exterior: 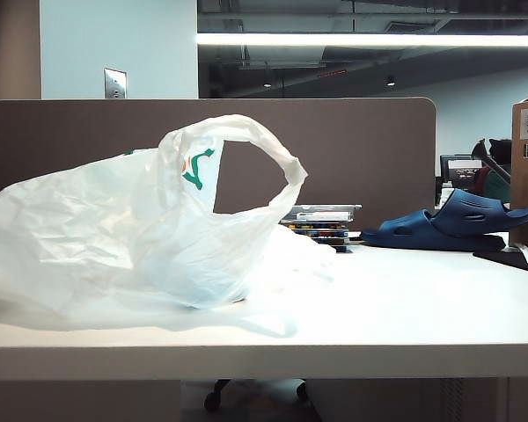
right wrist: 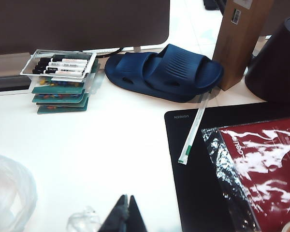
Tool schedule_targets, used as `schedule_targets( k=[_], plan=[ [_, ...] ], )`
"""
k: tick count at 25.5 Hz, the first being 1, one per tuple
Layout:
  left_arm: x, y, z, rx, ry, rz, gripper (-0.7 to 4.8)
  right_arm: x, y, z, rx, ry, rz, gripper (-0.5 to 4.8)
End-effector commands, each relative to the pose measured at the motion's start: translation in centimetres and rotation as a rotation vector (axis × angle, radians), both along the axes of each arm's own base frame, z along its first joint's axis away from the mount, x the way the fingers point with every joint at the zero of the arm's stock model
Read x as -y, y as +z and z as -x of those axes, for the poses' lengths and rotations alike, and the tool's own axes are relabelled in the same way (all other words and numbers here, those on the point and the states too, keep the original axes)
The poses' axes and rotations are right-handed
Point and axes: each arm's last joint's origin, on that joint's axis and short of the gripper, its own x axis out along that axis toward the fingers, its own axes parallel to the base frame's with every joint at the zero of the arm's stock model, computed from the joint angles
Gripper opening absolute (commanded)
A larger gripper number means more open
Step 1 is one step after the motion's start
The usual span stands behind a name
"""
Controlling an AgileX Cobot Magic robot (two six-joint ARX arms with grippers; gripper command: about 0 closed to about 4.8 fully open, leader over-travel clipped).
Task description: Put the power bank into the bag.
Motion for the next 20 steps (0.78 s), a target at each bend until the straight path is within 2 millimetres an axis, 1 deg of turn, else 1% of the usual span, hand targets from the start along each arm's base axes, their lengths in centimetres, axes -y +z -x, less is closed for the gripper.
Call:
schedule_targets(
  k=[1, 5, 8, 12, 16, 17, 20],
  plan=[
    [0.3, 0.0, 0.8, -0.034, -0.028, 0.043, -0.06, -0.1, -0.8, 1.5, 0.065, 0.000, -0.006, -0.08],
    [1.2, 0.2, 1.4, -0.037, -0.082, 0.064, -0.06, -0.2, -2.1, 2.8, 0.063, 0.001, -0.007, -0.08],
    [1.9, 0.4, 2.3, -0.032, -0.113, 0.062, -0.06, -0.2, -3.3, 4.6, 0.071, -0.004, -0.016, -0.08],
    [2.0, 0.0, 3.0, -0.063, -0.109, 0.061, -0.06, -0.3, -4.2, 5.8, 0.110, -0.003, -0.015, -0.08],
    [2.0, -1.4, 4.3, -0.055, -0.109, 0.060, -0.06, -0.3, -5.4, 6.7, 0.131, -0.007, -0.028, -0.08],
    [2.0, -2.4, 5.2, -0.054, -0.110, 0.060, -0.06, -0.3, -6.2, 7.2, 0.144, -0.007, -0.028, -0.08],
    [2.1, -4.2, 6.8, -0.046, -0.111, 0.067, -0.06, -0.4, -7.8, 7.9, 0.174, -0.005, -0.027, -0.08]
  ],
)
